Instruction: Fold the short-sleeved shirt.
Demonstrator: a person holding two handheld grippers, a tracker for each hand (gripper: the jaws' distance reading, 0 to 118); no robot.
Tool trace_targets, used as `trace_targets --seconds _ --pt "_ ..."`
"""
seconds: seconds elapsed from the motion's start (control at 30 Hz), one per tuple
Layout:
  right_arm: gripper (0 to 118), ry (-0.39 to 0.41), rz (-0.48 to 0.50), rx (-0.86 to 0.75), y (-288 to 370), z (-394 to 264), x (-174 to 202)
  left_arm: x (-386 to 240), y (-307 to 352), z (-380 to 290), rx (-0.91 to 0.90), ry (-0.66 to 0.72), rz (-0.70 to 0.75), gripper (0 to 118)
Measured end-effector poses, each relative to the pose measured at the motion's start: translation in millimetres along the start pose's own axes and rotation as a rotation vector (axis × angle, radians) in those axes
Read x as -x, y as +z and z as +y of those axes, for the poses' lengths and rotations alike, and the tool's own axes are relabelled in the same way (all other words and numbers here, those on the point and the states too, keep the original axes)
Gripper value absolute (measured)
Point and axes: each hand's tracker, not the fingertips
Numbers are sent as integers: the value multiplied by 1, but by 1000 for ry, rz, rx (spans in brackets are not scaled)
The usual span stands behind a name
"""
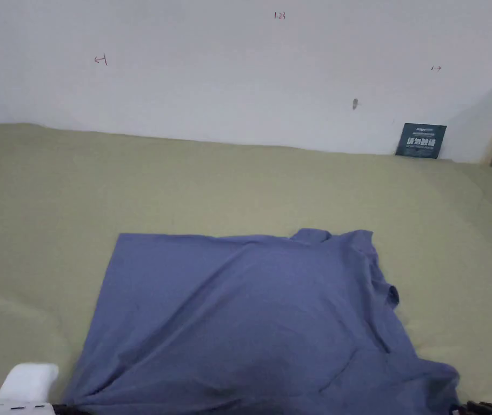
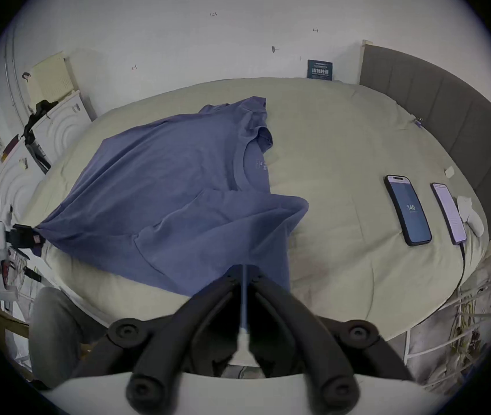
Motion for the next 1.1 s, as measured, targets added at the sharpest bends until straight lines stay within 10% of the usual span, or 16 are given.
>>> trace_targets --seconds 0.1,0.13,0.27,0.33,1.1 --pt "100 1 47 88 -13 -4 -4 -5 1 2 -6 -31 1 2" --pt "104 7 45 90 -19 -7 -5 -6 2 4 -3 -32 1 2" --pt "78 96 -20 92 -39 -15 1 -3 -2 2 7 -14 -13 2" --pt "2 145 -47 115 -48 -18 4 0 -3 0 12 6 -23 2" --pt "1 174 44 -3 -54 141 7 22 -6 159 174 -18 -81 2"
